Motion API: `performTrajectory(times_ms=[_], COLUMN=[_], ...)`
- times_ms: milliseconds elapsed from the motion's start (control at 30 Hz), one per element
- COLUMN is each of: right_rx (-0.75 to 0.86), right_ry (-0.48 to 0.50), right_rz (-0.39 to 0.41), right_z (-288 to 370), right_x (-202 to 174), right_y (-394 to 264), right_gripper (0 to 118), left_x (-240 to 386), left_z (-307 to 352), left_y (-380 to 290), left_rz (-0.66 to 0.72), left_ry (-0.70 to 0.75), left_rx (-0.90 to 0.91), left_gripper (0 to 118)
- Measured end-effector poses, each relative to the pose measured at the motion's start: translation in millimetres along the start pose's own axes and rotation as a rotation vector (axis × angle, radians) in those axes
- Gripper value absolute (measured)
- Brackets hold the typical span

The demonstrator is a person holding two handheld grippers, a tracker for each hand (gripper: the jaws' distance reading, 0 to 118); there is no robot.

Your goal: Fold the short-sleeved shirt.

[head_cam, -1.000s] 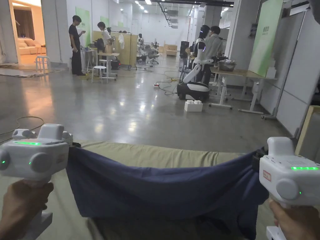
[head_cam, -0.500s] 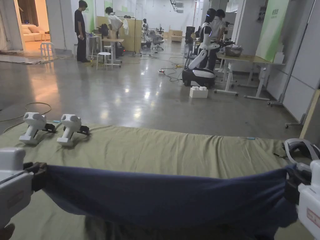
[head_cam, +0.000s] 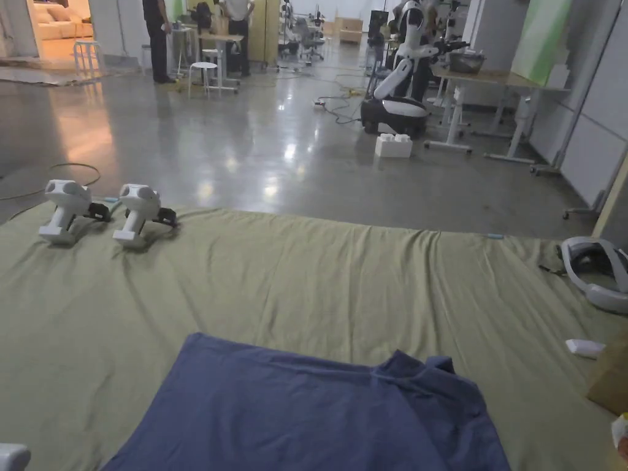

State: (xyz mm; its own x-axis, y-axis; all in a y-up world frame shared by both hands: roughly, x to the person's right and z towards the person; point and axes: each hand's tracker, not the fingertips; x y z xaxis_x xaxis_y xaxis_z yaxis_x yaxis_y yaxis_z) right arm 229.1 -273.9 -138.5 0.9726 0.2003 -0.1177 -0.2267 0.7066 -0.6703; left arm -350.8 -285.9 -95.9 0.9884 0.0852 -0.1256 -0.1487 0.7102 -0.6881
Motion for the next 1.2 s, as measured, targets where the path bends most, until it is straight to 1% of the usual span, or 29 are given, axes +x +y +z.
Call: performTrajectory(times_ms=[67, 100, 200, 267, 333, 400, 433, 467, 533, 567, 633, 700, 733, 867, 967, 1033, 1067, 1133, 1167, 1200], right_rx=[-0.067, -0.098, -0.179, -0.204, -0.228, -0.24, -0.244, -0.238, -0.198, -0.166, -0.086, -0.01, 0.036, 0.223, 0.359, 0.441, 0.464, 0.528, 0.549, 0.574], right_ry=[0.002, 0.002, 0.003, 0.009, 0.012, 0.01, 0.003, -0.011, -0.027, -0.034, -0.04, -0.041, -0.04, -0.027, -0.037, -0.031, -0.043, -0.036, -0.029, -0.038], right_rz=[0.018, 0.04, 0.091, 0.096, 0.084, 0.079, 0.083, 0.084, 0.06, 0.034, -0.017, -0.062, -0.08, -0.141, -0.189, -0.203, -0.211, -0.224, -0.228, -0.23], right_z=[-13, -20, -37, -46, -49, -50, -48, -42, -31, -26, -13, -5, -11, -4, 0, 0, -1, 0, 0, 0], right_x=[-4, -7, -14, -16, -22, -26, -28, -27, -25, -22, -15, -12, -2, -4, -15, -24, -28, -36, -38, -40], right_y=[-15, -22, -38, -46, -49, -47, -44, -40, -27, -18, 1, 21, 24, 53, 67, 74, 78, 83, 84, 86], right_gripper=[6, 6, 6, 6, 8, 16, 24, 40, 58, 64, 69, 71, 74, 74, 74, 71, 69, 58, 45, 34], left_x=[-1, -13, -17, -15, -16, -14, -13, -12, -4, -3, 1, 9, 14, 42, 66, 80, 89, 104, 109, 115], left_z=[-13, -28, -48, -56, -66, -70, -71, -69, -59, -56, -47, -40, -36, -27, -23, -20, -18, -14, -13, -11], left_y=[-10, -19, -28, -35, -40, -44, -44, -43, -37, -32, -16, 1, 9, 42, 61, 71, 75, 80, 83, 84], left_rz=[-0.014, -0.03, -0.048, -0.06, -0.074, -0.076, -0.077, -0.08, -0.091, -0.083, -0.054, -0.038, -0.042, -0.053, -0.048, -0.044, -0.047, -0.056, -0.058, -0.057], left_ry=[0.005, 0.008, 0.016, 0.012, 0.027, 0.039, 0.04, 0.041, 0.067, 0.059, 0.033, 0.033, 0.034, 0.024, 0.03, 0.044, 0.06, 0.097, 0.11, 0.117], left_rx=[-0.07, -0.099, -0.183, -0.211, -0.261, -0.288, -0.288, -0.284, -0.25, -0.234, -0.157, -0.084, -0.038, 0.136, 0.244, 0.318, 0.359, 0.433, 0.462, 0.491], left_gripper=[6, 6, 6, 6, 6, 8, 12, 25, 45, 52, 52, 52, 53, 54, 53, 53, 50, 38, 32, 28])
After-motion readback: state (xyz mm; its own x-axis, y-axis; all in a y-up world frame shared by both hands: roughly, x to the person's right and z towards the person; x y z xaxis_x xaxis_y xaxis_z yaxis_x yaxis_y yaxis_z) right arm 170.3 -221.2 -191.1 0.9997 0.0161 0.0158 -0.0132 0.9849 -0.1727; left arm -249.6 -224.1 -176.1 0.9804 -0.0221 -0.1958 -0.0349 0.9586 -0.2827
